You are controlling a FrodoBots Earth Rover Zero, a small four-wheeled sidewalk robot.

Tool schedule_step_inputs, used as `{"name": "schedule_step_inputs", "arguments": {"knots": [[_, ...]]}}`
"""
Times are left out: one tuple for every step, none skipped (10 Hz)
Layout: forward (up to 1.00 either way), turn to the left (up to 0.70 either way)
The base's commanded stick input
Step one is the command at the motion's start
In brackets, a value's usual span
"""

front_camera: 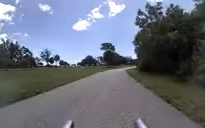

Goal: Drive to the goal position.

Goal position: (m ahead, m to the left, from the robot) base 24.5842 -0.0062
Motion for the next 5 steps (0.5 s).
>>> {"name": "schedule_step_inputs", "arguments": {"knots": [[0.50,0.00],[0.50,0.00],[0.50,0.00],[0.50,0.00],[0.50,0.00]]}}
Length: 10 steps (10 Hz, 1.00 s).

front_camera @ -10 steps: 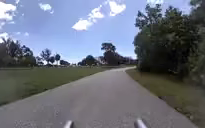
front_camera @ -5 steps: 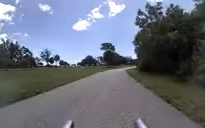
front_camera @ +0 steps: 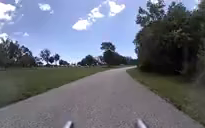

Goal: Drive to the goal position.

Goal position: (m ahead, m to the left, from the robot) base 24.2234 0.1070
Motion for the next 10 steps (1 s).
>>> {"name": "schedule_step_inputs", "arguments": {"knots": [[0.50,0.00],[0.50,0.00],[0.50,0.00],[0.50,0.00],[0.50,0.00],[0.50,0.00],[0.50,0.00],[0.50,0.00],[0.50,0.00],[0.50,0.00]]}}
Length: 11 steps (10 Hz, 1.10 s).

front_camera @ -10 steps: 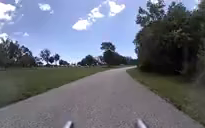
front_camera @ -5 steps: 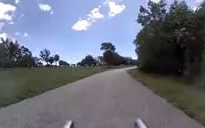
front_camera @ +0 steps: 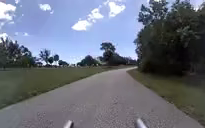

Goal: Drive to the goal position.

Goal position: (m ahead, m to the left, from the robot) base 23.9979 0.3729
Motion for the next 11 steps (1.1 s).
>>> {"name": "schedule_step_inputs", "arguments": {"knots": [[0.50,0.00],[0.50,0.00],[0.50,0.00],[0.50,0.00],[0.50,0.00],[0.50,0.00],[0.50,0.00],[0.50,0.00],[0.50,0.00],[0.50,0.00],[0.50,0.00]]}}
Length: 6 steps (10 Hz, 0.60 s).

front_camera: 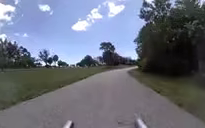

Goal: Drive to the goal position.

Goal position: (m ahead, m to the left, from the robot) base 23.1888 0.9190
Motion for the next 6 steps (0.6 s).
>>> {"name": "schedule_step_inputs", "arguments": {"knots": [[0.50,0.00],[0.50,0.00],[0.50,0.00],[0.50,0.00],[0.50,0.00],[0.50,0.00]]}}
